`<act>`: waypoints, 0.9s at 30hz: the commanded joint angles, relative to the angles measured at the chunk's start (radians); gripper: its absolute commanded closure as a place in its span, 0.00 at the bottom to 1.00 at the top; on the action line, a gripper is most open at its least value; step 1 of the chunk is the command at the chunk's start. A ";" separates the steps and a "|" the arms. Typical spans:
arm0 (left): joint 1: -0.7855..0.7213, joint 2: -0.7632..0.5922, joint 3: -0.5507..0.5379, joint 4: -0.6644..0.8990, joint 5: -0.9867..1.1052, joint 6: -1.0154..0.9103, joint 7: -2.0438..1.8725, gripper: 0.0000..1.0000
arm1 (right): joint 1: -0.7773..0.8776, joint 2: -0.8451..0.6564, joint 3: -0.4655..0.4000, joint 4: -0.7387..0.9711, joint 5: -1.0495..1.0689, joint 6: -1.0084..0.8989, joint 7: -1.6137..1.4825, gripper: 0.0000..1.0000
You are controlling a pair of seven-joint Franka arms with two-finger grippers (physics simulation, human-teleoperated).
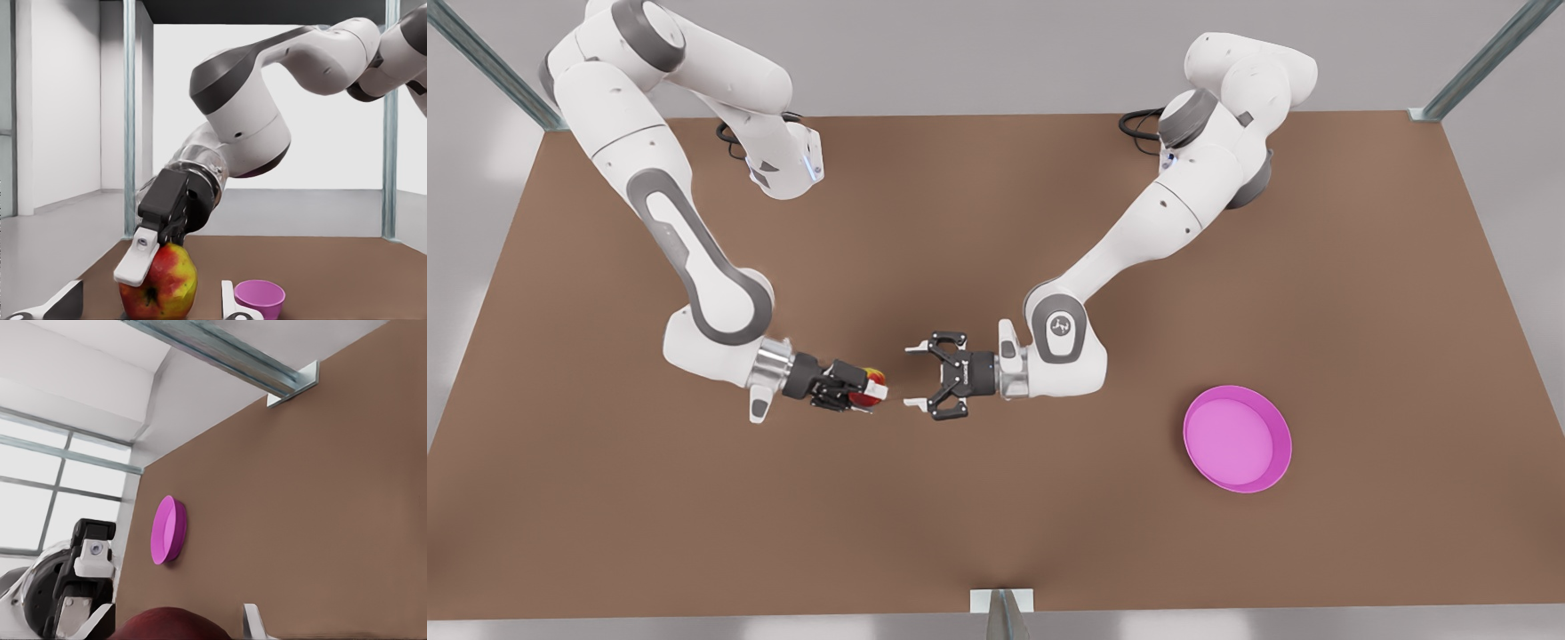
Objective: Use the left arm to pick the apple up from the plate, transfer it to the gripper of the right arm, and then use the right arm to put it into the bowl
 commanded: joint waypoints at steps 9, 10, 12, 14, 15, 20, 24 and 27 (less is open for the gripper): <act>0.428 -0.387 0.126 -0.003 1.604 -0.864 -1.601 0.00 | -0.286 -0.056 0.000 -0.025 -0.652 -0.236 -0.023 0.28; 0.437 -0.446 0.135 -0.001 1.682 -0.960 -1.675 0.00 | -0.297 -0.092 0.000 -0.041 -0.690 -0.273 -0.017 0.29; 0.475 -0.551 0.144 -0.003 1.693 -1.074 -1.838 0.00 | -0.319 -0.215 0.000 -0.160 -0.744 -0.277 -0.017 0.29; 0.420 -0.673 0.274 -0.082 1.678 -1.057 -1.998 0.00 | -0.320 -0.280 -0.003 -0.228 -0.778 -0.276 -0.017 0.29; 0.310 -0.768 0.456 -0.209 1.586 -0.952 -2.118 0.00 | -0.345 -0.281 -0.006 -0.242 -0.833 -0.270 -0.016 0.29; 0.208 -0.887 0.603 -0.494 1.497 -0.588 -2.502 0.00 | -0.398 -0.248 -0.013 -0.248 -0.951 -0.227 -0.019 0.29; 0.213 -0.793 0.606 -0.388 1.498 -0.620 -2.671 0.00 | -0.429 -0.218 -0.015 -0.268 -1.039 -0.202 -0.028 0.29; 0.219 -0.789 0.609 -0.386 1.497 -0.618 -2.734 0.00 | -0.452 -0.177 -0.016 -0.278 -1.117 -0.167 -0.026 0.29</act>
